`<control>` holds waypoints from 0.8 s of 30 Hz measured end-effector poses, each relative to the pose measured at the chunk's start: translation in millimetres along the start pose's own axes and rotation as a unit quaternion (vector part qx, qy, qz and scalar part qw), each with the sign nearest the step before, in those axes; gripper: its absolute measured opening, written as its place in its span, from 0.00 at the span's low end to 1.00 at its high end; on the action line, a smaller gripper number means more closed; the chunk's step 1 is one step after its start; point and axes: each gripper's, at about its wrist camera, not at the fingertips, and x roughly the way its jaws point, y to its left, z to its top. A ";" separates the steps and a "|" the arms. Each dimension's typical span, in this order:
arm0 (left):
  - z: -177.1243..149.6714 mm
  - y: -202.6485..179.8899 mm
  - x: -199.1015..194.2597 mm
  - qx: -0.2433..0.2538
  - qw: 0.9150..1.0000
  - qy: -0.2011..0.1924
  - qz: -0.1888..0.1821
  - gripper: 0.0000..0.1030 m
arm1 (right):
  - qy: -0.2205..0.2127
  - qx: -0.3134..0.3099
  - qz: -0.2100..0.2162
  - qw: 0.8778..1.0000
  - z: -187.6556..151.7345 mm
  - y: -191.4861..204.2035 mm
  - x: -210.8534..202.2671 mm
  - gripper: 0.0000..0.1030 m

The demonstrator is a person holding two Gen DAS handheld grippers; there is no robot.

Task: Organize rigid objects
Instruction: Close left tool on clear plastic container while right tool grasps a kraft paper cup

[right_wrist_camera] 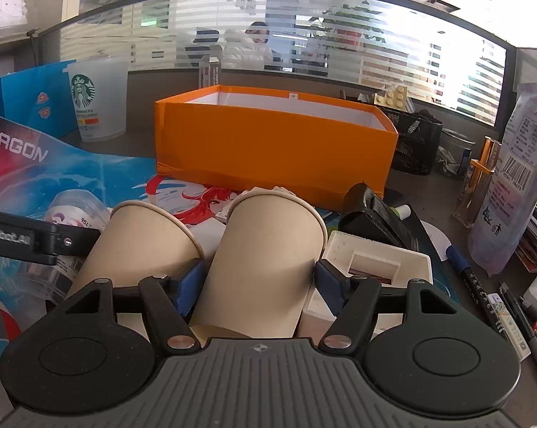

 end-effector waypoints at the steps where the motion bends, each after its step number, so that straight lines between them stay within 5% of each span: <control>1: -1.5 2.3 0.3 -0.001 1.000 -0.001 -0.002 0.99 | 0.000 -0.003 0.002 1.000 0.0 1.1 -0.1 0.62; 12: -6.5 17.2 -26.1 0.026 0.995 -0.094 0.032 0.80 | 0.005 -0.026 -0.007 1.000 2.7 8.0 8.1 0.62; 21: -3.6 14.9 -21.6 0.046 0.997 -0.068 0.002 0.85 | 0.007 -0.045 -0.016 0.999 3.4 12.6 11.6 0.61; 23: -6.0 14.9 -18.5 0.041 0.998 -0.051 -0.015 0.75 | 0.008 -0.051 -0.017 0.999 4.0 13.4 12.4 0.61; 24: -6.5 14.3 -16.3 0.042 0.998 -0.042 -0.018 0.61 | 0.009 -0.054 -0.017 0.998 3.9 14.2 12.9 0.60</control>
